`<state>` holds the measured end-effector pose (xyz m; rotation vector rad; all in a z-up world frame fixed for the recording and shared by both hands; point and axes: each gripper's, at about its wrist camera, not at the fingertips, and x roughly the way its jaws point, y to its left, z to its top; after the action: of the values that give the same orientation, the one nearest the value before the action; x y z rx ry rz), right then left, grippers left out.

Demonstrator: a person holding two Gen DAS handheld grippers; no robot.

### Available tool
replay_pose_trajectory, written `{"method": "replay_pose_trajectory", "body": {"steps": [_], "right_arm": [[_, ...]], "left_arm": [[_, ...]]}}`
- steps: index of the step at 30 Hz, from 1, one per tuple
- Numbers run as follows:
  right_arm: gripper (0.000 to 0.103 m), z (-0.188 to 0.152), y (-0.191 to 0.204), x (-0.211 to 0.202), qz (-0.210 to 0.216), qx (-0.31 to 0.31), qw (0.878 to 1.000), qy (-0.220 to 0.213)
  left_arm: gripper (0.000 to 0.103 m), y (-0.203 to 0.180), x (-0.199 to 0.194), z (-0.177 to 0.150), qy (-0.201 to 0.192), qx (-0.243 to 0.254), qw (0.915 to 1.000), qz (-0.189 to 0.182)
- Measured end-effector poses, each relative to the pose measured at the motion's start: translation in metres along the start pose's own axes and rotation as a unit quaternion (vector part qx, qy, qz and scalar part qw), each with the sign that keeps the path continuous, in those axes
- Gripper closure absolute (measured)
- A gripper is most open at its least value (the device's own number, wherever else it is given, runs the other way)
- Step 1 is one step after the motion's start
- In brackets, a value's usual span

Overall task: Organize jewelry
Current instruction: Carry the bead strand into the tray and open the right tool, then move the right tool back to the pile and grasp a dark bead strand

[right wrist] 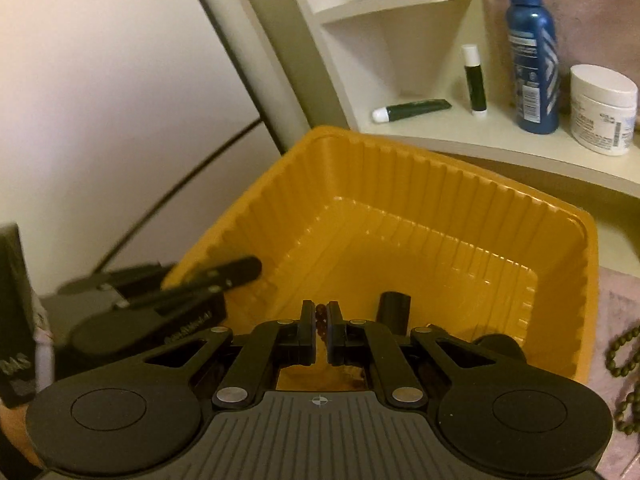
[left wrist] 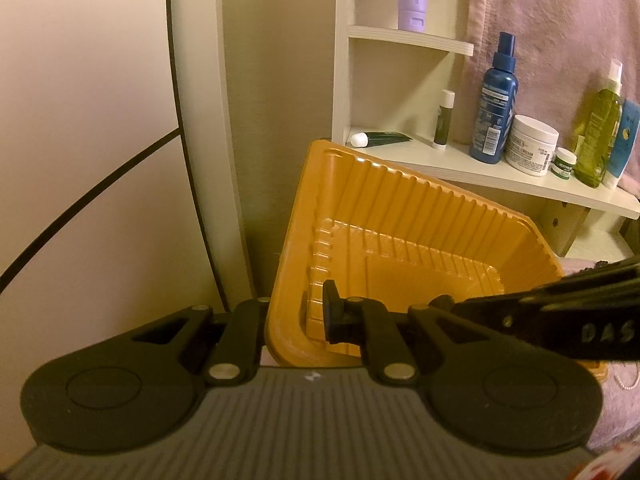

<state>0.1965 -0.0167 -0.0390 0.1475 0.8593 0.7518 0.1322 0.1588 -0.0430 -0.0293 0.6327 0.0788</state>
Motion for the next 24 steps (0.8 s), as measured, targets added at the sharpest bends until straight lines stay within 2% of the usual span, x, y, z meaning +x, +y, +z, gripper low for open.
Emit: {"method": "replay_pose_trajectory", "body": {"steps": [2, 4, 6, 8, 16, 24], "right_arm": [[0.097, 0.0, 0.0, 0.001, -0.006, -0.001, 1.0, 0.003], [0.09, -0.001, 0.0, -0.003, -0.01, 0.0, 1.0, 0.0], [0.066, -0.001, 0.0, -0.008, -0.016, 0.002, 1.0, -0.008], [0.059, -0.003, -0.003, -0.016, -0.019, 0.01, 1.0, -0.02], [0.057, -0.018, -0.027, -0.059, -0.043, 0.056, 0.997, -0.042], [0.057, -0.055, -0.073, -0.11, -0.109, 0.114, 0.987, -0.045]], "left_arm": [[0.092, 0.0, -0.001, 0.0, 0.0, 0.0, 1.0, -0.001], [0.092, 0.0, -0.001, 0.0, 0.0, 0.0, 1.0, 0.0], [0.092, 0.0, -0.001, 0.0, 0.0, 0.0, 1.0, 0.0], [0.093, 0.0, -0.001, 0.0, 0.0, 0.001, 1.0, 0.0], [0.093, -0.002, -0.001, 0.0, -0.001, 0.004, 1.0, 0.004], [0.092, -0.002, 0.001, -0.001, 0.002, 0.005, 1.0, 0.008]]}}
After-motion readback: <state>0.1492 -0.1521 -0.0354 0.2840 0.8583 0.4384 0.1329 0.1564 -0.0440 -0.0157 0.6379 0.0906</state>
